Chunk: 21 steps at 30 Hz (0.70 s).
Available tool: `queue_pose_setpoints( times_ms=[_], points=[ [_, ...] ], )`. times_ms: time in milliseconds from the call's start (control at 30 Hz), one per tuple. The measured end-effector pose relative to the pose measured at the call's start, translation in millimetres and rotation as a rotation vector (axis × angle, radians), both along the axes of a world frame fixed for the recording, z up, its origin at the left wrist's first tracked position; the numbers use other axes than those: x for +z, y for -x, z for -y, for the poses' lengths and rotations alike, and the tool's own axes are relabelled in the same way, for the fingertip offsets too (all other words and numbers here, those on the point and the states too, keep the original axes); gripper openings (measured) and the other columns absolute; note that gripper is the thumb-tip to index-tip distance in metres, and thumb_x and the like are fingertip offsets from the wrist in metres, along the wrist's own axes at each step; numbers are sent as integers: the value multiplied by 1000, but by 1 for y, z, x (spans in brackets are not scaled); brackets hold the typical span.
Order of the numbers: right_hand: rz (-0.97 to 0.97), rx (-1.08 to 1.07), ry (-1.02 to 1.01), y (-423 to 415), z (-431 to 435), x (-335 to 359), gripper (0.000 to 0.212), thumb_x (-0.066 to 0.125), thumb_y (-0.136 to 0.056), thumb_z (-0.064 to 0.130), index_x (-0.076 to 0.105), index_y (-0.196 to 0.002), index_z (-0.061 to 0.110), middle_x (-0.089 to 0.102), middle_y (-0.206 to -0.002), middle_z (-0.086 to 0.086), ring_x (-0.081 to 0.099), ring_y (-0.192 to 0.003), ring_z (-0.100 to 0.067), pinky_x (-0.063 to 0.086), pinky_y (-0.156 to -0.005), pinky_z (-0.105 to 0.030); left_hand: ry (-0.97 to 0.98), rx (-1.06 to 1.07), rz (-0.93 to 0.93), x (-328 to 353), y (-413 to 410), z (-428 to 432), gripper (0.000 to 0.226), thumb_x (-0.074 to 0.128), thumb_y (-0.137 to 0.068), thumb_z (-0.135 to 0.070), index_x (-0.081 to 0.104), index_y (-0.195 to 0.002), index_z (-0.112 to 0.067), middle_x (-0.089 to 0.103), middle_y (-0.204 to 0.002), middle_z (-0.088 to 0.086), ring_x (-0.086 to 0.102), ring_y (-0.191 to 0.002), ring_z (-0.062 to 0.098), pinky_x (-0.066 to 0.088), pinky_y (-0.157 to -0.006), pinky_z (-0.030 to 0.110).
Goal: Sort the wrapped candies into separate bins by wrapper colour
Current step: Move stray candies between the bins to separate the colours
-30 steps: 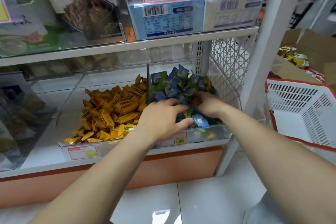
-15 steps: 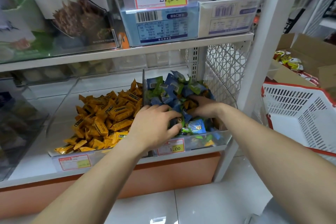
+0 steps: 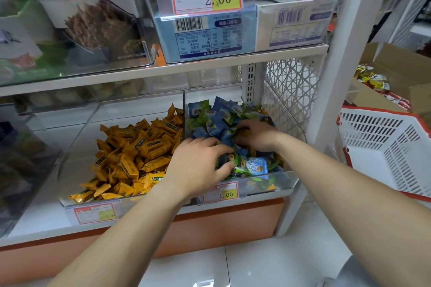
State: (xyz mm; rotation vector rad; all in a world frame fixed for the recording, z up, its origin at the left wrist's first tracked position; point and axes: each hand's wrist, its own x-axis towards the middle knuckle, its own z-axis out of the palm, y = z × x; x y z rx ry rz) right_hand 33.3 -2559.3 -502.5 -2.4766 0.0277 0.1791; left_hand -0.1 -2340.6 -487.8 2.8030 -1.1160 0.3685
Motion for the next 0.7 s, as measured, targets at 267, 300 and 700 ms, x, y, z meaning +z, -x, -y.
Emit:
queue_pose_setpoints(
  times_ms=[267, 300, 700],
  points=[
    [124, -102, 1, 8, -13, 0, 23, 65, -89, 26, 70, -112, 26, 70, -116, -1, 63, -98, -22, 52, -80, -31, 13, 11, 3, 1, 2, 3, 44, 43, -91, -62, 64, -123, -40, 66, -119, -12, 60, -111, 15, 42, -92, 34],
    [121, -104, 32, 8, -13, 3, 22, 66, -88, 26, 71, -110, 28, 70, -115, -1, 63, -95, -21, 54, -81, -33, 15, 5, 0, 1, 2, 2, 44, 43, -91, -62, 63, -124, -40, 66, -119, -12, 59, -112, 15, 42, -92, 34],
    [460, -249, -106, 37, 0, 38, 17, 74, -86, 20, 70, -100, 29, 70, -102, 4, 65, -89, -19, 54, -78, -32, 47, -22, -11, 1, -2, 1, 45, 42, -90, -62, 61, -125, -42, 66, -122, -12, 59, -114, 14, 40, -92, 32]
  ],
)
